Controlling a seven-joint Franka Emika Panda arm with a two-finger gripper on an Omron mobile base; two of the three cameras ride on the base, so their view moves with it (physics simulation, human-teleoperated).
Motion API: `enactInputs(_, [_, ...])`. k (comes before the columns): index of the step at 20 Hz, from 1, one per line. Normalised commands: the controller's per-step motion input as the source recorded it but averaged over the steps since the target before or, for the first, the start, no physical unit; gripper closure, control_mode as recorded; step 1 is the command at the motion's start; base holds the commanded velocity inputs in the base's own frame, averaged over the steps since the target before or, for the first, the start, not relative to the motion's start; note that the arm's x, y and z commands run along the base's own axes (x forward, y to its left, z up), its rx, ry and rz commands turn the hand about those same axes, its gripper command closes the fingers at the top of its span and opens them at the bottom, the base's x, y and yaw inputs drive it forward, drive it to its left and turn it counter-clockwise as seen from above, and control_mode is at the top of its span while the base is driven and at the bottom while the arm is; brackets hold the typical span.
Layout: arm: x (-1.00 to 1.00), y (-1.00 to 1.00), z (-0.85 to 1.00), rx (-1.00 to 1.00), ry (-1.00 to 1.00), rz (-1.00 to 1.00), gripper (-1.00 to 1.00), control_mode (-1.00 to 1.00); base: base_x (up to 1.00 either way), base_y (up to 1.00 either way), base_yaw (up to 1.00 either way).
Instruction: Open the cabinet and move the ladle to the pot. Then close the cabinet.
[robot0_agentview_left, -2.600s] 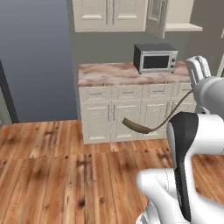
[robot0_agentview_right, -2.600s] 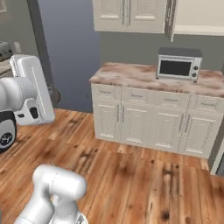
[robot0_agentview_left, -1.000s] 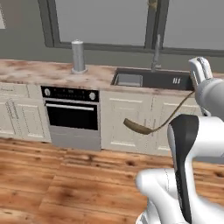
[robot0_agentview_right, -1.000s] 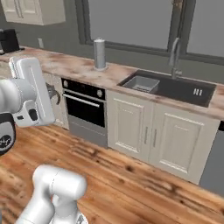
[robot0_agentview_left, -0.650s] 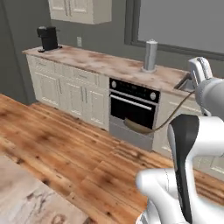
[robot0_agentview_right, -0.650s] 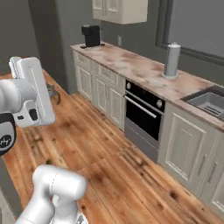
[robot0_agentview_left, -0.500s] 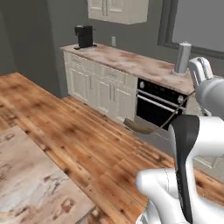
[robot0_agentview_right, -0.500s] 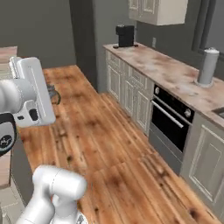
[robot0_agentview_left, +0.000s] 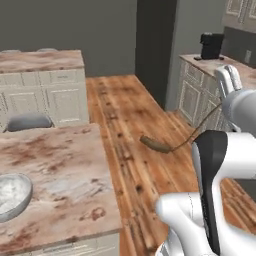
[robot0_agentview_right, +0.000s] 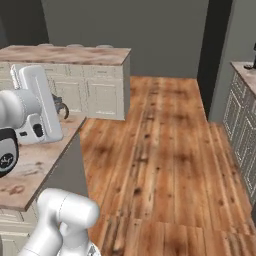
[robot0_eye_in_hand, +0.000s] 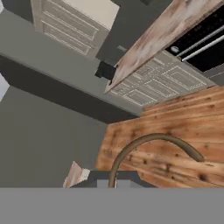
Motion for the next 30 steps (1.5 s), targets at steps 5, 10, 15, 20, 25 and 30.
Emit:
enactInputs(5, [0.0, 0.0, 0.0, 0.0, 0.0, 0.0, 1.0, 1.0, 0.82, 0.01, 0.54])
enactInputs(10, [0.0, 0.0, 0.0, 0.0, 0.0, 0.0, 1.0, 1.0, 0.25, 0.64, -0.05])
enactInputs(15, [0.0, 0.0, 0.0, 0.0, 0.0, 0.0, 1.0, 1.0, -0.04, 1.0, -0.34])
enactInputs(20, [0.0, 0.0, 0.0, 0.0, 0.0, 0.0, 1.0, 1.0, -0.76, 1.0, -0.26])
enactInputs(25, [0.0, 0.0, 0.0, 0.0, 0.0, 0.0, 1.0, 1.0, -1.0, 1.0, -0.09])
enactInputs(30, [0.0, 0.0, 0.0, 0.0, 0.0, 0.0, 1.0, 1.0, -0.82, 1.0, 0.0])
